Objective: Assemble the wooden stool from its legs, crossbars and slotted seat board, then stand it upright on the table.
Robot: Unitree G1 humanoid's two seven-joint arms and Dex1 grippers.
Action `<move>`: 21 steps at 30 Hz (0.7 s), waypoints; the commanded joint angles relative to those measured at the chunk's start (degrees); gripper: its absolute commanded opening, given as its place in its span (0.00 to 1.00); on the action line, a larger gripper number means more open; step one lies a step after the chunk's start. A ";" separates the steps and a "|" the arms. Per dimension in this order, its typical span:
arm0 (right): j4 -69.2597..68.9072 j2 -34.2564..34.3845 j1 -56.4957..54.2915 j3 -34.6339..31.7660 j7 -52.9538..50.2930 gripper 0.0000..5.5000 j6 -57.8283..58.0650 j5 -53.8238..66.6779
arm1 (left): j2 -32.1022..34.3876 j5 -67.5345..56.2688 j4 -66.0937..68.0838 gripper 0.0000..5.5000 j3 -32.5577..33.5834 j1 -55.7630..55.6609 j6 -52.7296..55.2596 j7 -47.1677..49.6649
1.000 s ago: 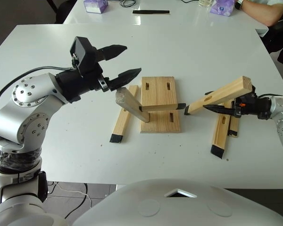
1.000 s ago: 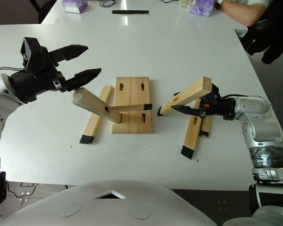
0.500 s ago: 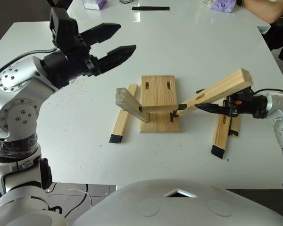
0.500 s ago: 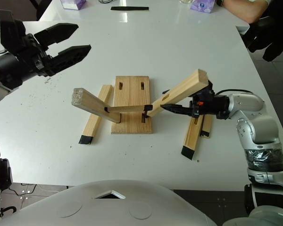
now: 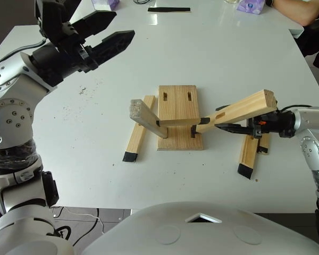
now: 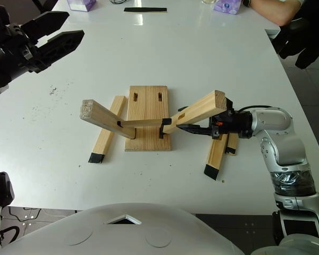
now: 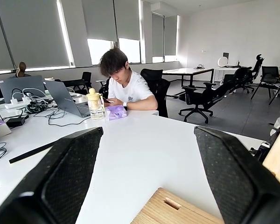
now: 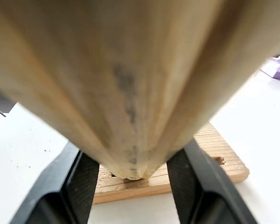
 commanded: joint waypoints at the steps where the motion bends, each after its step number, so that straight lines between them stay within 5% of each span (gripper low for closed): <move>1: -1.61 -1.90 1.69 1.58 1.30 0.36 1.63 -1.61 | -0.13 1.14 -1.34 0.66 -0.38 1.33 -0.05 -0.31; 21: -0.90 -5.11 -3.58 11.53 3.60 0.36 2.01 -9.54 | -3.65 1.97 -5.97 0.66 -1.26 4.32 0.23 2.55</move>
